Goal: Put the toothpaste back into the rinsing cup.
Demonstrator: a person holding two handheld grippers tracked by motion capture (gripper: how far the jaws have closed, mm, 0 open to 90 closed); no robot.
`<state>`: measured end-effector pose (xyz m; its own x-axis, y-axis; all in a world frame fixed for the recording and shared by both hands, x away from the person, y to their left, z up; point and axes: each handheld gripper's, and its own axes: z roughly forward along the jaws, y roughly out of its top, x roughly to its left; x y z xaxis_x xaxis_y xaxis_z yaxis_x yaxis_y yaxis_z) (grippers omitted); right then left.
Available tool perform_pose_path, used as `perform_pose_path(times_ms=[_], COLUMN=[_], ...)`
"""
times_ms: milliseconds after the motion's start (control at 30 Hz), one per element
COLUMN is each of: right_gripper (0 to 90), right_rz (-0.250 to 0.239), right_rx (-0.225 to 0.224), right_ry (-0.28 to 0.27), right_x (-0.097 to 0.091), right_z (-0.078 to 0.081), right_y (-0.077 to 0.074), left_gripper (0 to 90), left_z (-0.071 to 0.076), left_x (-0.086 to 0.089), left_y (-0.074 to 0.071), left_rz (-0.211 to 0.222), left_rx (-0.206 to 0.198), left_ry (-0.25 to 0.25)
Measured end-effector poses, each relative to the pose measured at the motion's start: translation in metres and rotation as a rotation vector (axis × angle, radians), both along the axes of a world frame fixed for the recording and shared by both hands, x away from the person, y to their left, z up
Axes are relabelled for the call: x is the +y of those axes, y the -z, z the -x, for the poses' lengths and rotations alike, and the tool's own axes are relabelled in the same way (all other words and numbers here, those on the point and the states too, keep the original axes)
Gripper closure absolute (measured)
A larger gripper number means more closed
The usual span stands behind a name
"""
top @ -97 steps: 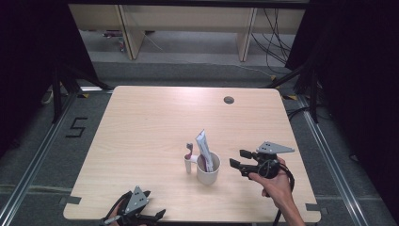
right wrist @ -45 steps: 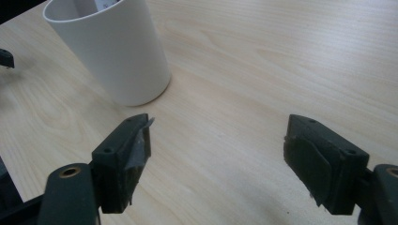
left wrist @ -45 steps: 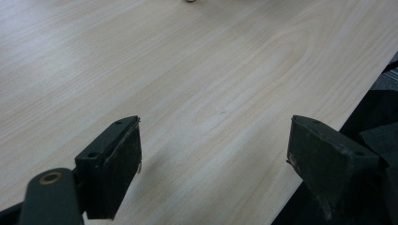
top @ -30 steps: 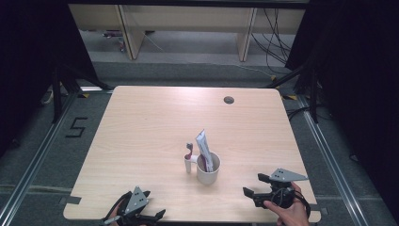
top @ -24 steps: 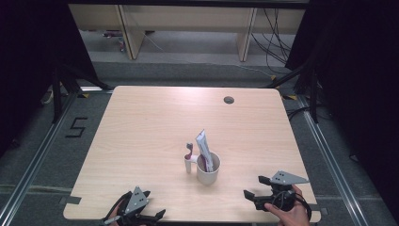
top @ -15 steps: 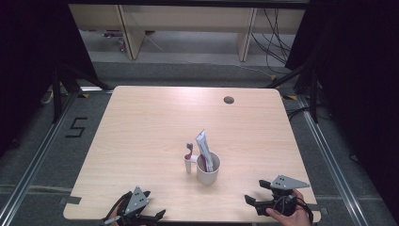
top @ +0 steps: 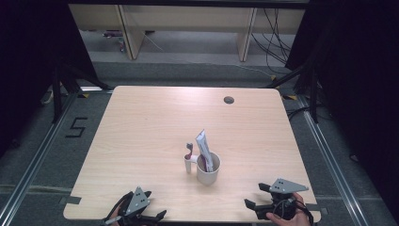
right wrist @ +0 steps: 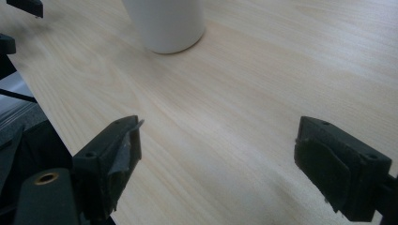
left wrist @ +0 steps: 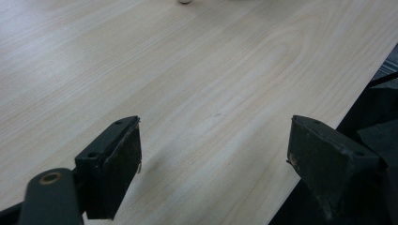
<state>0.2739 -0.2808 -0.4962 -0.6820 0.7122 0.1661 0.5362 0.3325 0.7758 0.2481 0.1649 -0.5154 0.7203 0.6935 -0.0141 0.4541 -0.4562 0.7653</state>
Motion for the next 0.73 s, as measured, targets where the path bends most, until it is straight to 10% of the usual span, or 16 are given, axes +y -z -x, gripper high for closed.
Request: perform_pose_path(times_ms=[733], right_gripper=[16.1], right_rz=[0.007], right_rx=[-0.007], right_ry=[0.005], right_x=[-0.0001], right_z=[-0.0009], right_y=[0.0008], left_gripper=[17.5], left_z=[-0.0002], left_x=[0.0000], left_y=[0.0003], left_rz=[-0.001], left_rx=[0.000], left_ry=[0.000])
